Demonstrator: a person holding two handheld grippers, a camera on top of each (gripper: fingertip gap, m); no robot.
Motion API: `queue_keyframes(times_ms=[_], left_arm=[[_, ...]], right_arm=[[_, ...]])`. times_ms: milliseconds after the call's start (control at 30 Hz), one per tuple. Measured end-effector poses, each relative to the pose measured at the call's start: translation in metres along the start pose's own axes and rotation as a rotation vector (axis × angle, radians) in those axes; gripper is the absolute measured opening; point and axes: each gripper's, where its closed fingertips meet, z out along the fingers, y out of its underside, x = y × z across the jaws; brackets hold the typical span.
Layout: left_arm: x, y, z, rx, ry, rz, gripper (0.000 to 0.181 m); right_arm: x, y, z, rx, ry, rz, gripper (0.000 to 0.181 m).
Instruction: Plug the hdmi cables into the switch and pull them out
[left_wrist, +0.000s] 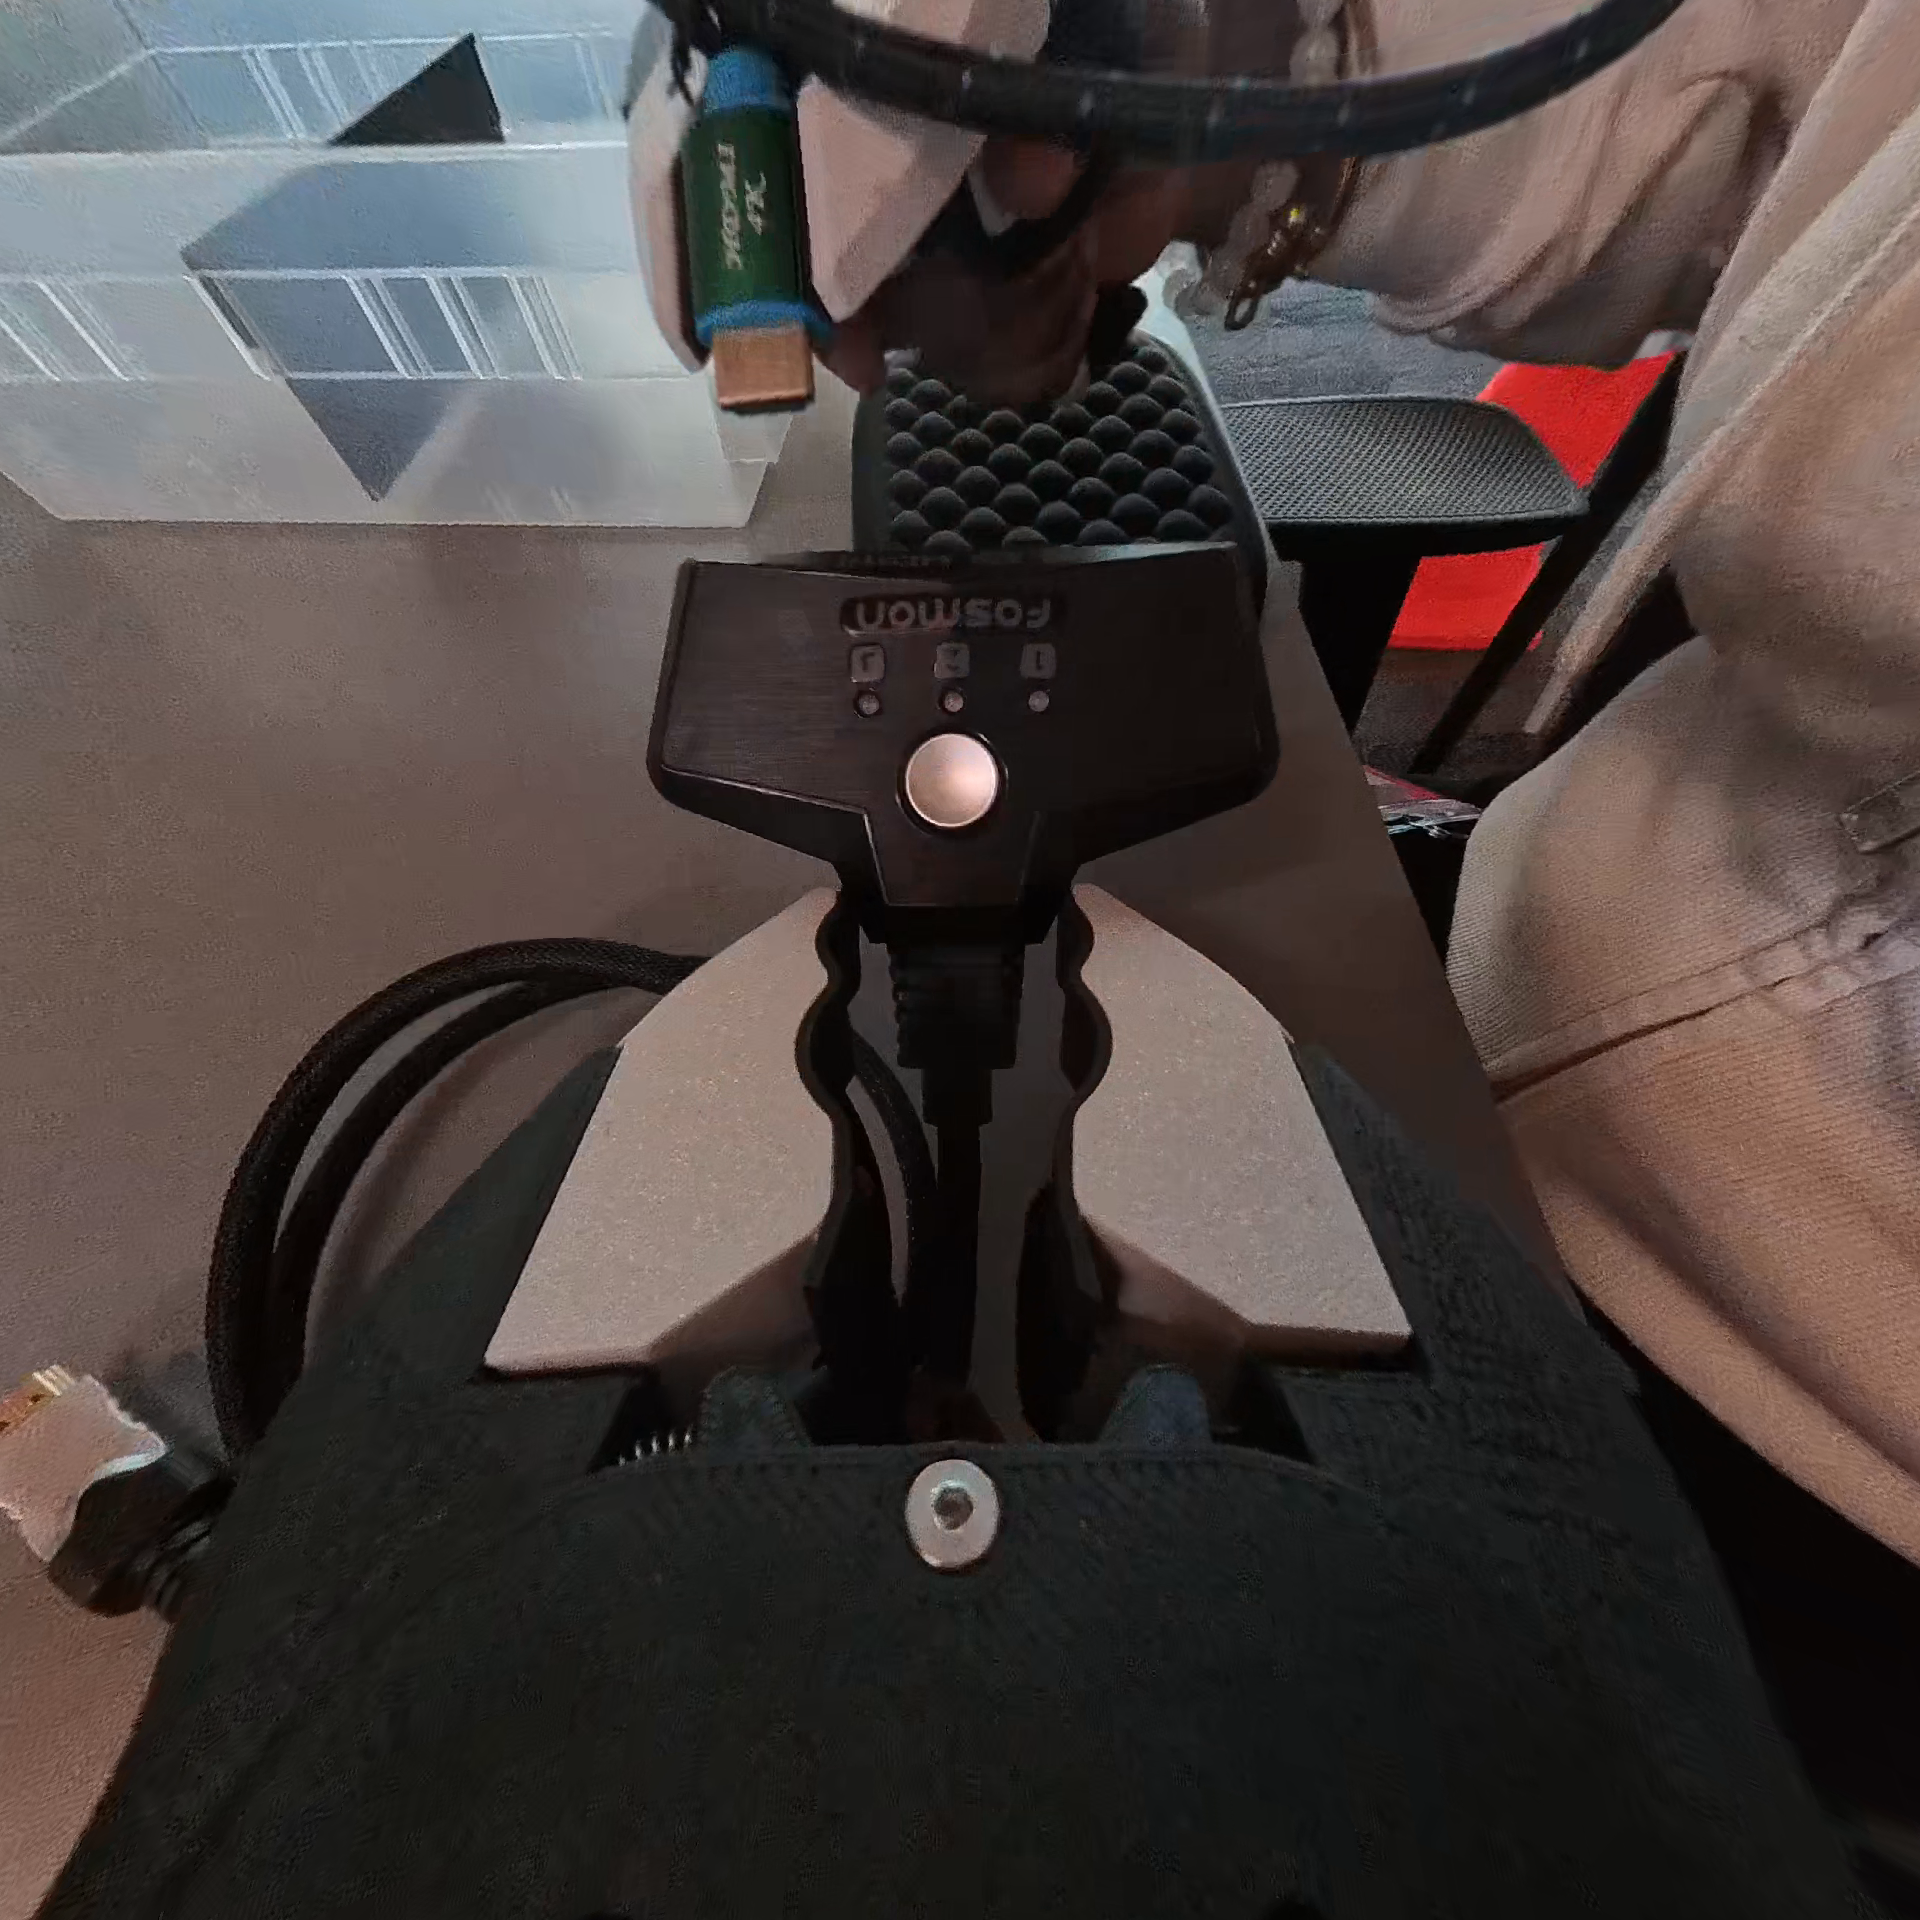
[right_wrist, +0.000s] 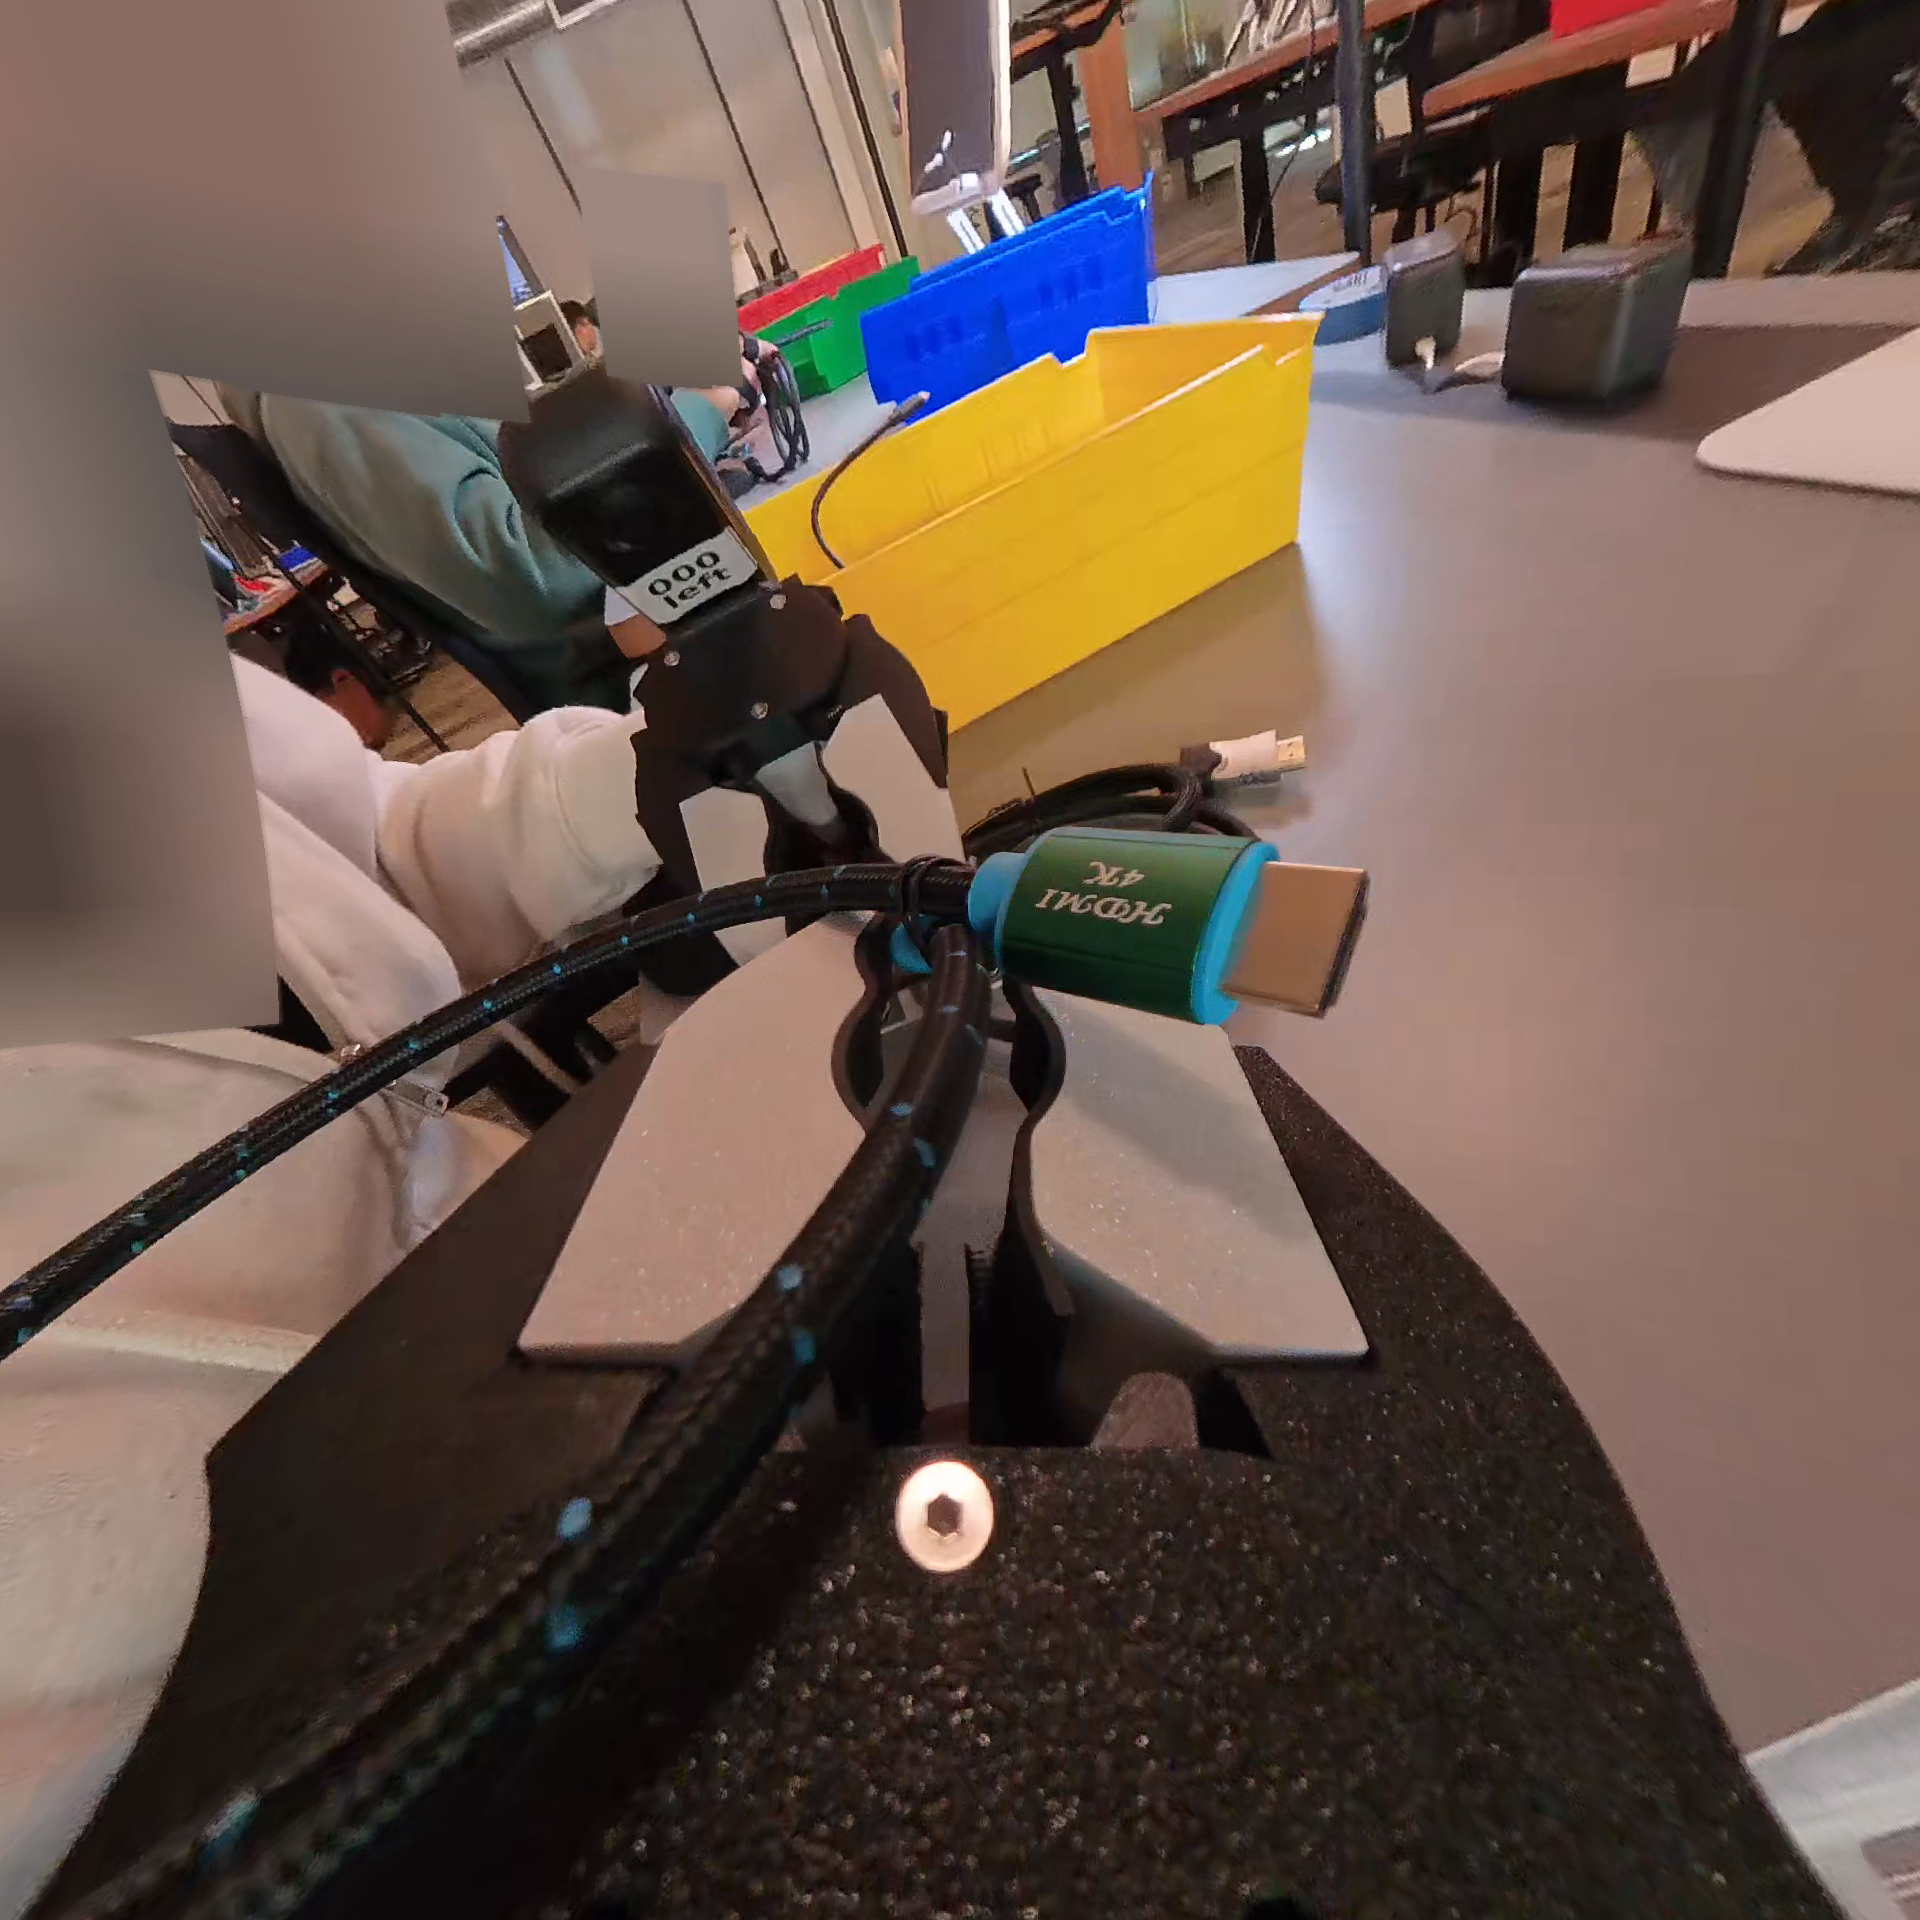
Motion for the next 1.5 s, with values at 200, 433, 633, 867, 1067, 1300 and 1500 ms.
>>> queue_keyframes(times_ms=[200,433,633,867,1067,1300,1500], left_arm=[[0.0,-0.006,-0.002,0.068,-0.009,-0.008,0.037],[0.006,-0.008,0.0,0.112,0.021,0.002,0.036],[0.007,-0.011,-0.002,0.145,0.022,0.012,0.036],[0.01,-0.01,0.001,0.143,0.024,0.049,0.036],[0.012,-0.01,0.0,0.148,0.021,0.083,0.036],[0.009,-0.016,-0.001,0.19,0.015,0.06,0.038],[0.007,-0.035,-0.019,0.268,0.157,-0.132,0.075]], right_arm=[[0.003,0.011,0.008,0.031,0.009,0.066,0.021],[0.0,0.011,0.006,0.055,-0.012,0.051,0.021],[-0.001,0.011,0.009,0.036,0.024,-0.005,0.021],[-0.003,0.017,0.009,0.001,-0.002,0.036,0.02],[-0.005,0.018,0.012,-0.011,-0.014,0.052,0.02],[-0.012,0.003,0.011,0.066,-0.023,-0.095,0.02],[-0.033,-0.006,0.016,0.069,-0.151,-0.328,0.018]])
